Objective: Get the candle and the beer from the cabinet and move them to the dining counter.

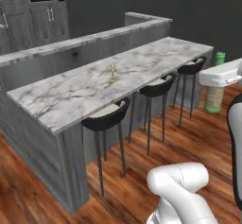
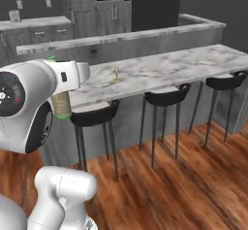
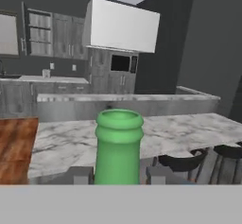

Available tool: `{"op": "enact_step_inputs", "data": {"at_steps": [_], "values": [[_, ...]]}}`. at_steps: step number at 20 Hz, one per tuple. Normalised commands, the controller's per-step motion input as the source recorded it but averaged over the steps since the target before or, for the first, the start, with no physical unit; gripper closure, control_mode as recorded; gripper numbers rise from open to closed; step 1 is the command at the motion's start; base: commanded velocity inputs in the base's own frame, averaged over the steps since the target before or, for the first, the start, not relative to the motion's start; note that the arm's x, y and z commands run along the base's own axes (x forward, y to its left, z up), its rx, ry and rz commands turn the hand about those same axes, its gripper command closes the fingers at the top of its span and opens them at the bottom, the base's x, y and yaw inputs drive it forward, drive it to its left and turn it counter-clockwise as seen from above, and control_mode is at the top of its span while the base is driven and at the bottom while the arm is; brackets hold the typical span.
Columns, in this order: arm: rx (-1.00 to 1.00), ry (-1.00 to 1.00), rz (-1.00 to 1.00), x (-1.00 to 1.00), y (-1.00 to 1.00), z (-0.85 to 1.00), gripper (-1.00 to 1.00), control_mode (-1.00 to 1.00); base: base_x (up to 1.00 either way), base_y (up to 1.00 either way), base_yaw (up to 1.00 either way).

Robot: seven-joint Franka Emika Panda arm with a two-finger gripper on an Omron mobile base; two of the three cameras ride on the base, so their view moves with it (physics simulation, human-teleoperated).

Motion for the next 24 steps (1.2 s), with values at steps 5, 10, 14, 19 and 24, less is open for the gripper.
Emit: {"op": "enact_step_inputs", "data": {"at_steps": [5, 10, 14, 19, 24], "values": [[0.0, 0.0, 0.0, 0.0, 0.0, 0.0, 1.0, 1.0, 0.25, -1.0, 0.5], [0.0, 0.0, 0.0, 0.0, 0.0, 0.0, 1.0, 1.0, 0.31, -0.99, 0.51], [0.0, 0.0, 0.0, 0.0, 0.0, 0.0, 1.0, 1.0, 0.35, -1.0, 0.39], [0.0, 0.0, 0.0, 0.0, 0.0, 0.0, 1.0, 1.0, 0.36, -1.0, 0.34], [0.0, 0.0, 0.0, 0.0, 0.0, 0.0, 1.0, 1.0, 0.43, -0.91, 0.26]]}}
